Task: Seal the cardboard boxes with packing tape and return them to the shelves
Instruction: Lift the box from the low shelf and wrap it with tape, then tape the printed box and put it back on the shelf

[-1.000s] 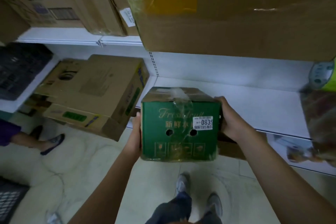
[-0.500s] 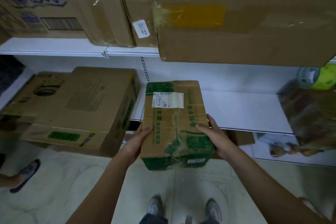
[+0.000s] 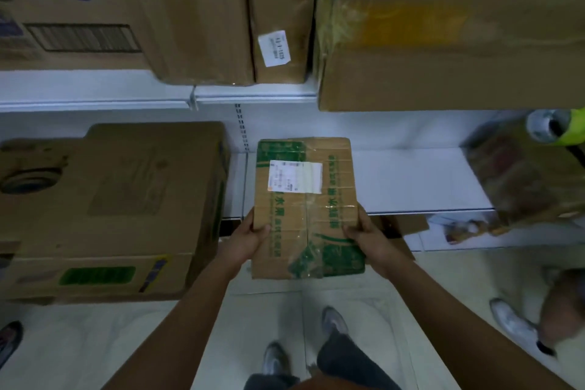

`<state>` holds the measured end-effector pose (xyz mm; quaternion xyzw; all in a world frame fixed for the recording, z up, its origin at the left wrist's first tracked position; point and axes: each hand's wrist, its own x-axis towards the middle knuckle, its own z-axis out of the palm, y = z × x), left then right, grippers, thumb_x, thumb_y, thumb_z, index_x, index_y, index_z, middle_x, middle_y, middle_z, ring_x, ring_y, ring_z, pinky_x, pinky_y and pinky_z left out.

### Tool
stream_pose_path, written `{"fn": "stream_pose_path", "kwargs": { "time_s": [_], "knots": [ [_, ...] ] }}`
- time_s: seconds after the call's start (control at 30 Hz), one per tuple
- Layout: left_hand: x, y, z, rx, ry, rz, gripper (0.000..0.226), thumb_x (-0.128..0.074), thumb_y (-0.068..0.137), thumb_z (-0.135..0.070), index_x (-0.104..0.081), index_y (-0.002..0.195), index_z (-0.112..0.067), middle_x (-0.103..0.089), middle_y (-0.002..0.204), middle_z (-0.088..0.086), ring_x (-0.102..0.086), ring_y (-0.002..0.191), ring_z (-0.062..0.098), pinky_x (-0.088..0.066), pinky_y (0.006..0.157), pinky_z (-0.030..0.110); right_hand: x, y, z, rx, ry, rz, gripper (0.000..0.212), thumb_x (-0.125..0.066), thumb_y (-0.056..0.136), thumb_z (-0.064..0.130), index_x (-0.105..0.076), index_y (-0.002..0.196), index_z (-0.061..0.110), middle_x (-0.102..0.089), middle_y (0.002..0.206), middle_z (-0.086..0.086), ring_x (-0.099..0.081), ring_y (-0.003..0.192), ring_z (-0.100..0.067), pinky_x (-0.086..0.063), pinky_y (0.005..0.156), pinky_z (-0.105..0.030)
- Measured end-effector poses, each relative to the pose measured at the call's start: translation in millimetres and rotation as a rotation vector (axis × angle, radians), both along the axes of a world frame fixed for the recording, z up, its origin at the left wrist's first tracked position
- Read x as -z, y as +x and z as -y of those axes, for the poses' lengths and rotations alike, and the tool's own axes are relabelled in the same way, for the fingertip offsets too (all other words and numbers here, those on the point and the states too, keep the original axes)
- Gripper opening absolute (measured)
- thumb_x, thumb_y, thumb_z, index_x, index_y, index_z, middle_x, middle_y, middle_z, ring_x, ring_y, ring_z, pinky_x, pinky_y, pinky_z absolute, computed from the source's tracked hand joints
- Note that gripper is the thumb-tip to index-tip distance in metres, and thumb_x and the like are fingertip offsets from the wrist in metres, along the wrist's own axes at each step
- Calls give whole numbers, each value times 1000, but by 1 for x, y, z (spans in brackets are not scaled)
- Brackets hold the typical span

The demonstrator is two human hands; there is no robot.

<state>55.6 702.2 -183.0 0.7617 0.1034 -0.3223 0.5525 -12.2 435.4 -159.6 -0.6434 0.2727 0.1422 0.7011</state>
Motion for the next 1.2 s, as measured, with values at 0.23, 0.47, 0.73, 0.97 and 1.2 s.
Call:
{"fn": "stream_pose_path", "kwargs": {
  "time_s": [0.23, 0.47, 0.73, 0.97, 1.2],
  "knots": [
    [-13, 41, 107, 184, -150, 87, 45, -55, 100, -22, -51, 130, -56, -66, 129, -12, -62, 120, 20, -47, 104, 54, -1, 10, 77, 168, -282, -68, 58, -57, 100, 17, -24, 148, 16, -58, 124, -3, -59, 94, -12, -46, 76, -24],
    [-7, 48, 269, 306, -154, 152, 39, -50, 104, -23, -44, 138, -42, -62, 130, -14, -58, 122, 15, -46, 107, 48, 9, 6, 232, 235, -473, -89, 53, -63, 94, 18, -39, 141, 15, -60, 125, -7, -56, 109, -23, -44, 92, -32],
    [27, 52, 428, 185, -101, 84, 37, -53, 102, -32, -43, 137, -42, -59, 135, -10, -58, 122, 18, -47, 105, 45, 39, 41, 411, 103, -512, -72, 59, -63, 93, 35, -40, 147, 32, -57, 139, -2, -55, 124, -25, -42, 108, -42],
    [60, 27, 477, 105, 123, -157, 51, -53, 101, -37, -27, 145, -33, -51, 133, 3, -60, 110, 39, -57, 83, 59, 95, 15, 431, 121, -356, -395, 53, -55, 98, 46, -36, 135, 13, -53, 127, -15, -62, 109, -40, -53, 80, -45],
    [59, 47, 494, 118, 34, -140, 47, -51, 103, -25, -32, 146, -34, -46, 145, 2, -51, 129, 34, -54, 90, 60, 124, 27, 450, 327, -398, -324, 56, -66, 91, 46, -48, 125, 5, -58, 123, -19, -59, 114, -41, -54, 92, -56]
  ]
}}
